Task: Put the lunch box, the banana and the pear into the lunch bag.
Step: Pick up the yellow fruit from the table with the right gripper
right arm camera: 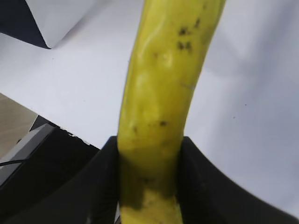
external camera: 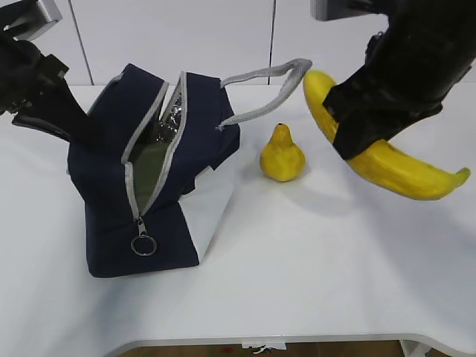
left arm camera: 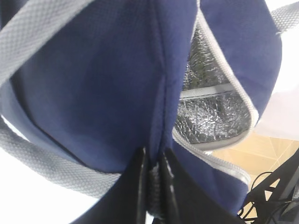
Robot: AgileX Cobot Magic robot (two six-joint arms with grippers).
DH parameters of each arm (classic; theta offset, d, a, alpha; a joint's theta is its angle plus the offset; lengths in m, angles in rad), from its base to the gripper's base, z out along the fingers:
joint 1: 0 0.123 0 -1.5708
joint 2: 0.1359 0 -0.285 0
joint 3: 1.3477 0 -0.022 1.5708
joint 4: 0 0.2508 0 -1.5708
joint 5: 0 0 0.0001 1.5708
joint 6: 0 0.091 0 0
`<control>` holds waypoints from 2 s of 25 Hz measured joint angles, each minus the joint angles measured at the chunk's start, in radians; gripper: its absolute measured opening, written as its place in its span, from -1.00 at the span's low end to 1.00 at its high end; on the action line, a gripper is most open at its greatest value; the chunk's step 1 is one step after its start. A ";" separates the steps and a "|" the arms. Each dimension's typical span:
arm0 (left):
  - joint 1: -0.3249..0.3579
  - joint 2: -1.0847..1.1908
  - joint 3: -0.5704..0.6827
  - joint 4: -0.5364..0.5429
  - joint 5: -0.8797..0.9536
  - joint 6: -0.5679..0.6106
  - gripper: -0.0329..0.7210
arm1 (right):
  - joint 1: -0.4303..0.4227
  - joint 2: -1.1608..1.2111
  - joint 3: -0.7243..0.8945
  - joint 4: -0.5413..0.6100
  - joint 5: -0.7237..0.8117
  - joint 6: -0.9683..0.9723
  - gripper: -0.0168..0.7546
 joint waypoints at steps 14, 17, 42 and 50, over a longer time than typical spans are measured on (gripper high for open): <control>0.000 0.000 0.000 -0.088 0.000 0.000 -0.87 | 0.000 -0.123 -0.051 0.059 -0.046 0.000 -0.24; 0.000 0.000 0.000 -0.150 0.000 0.000 -0.87 | 0.000 -0.116 -0.051 0.246 -0.184 0.000 -0.24; 0.000 0.000 0.000 -0.230 0.000 0.000 -0.87 | 0.000 0.384 -0.053 1.448 -0.503 -0.657 -0.24; 0.000 0.000 -0.015 -0.230 0.000 0.000 -0.87 | 0.000 0.416 -0.053 1.285 -0.497 -0.678 -0.24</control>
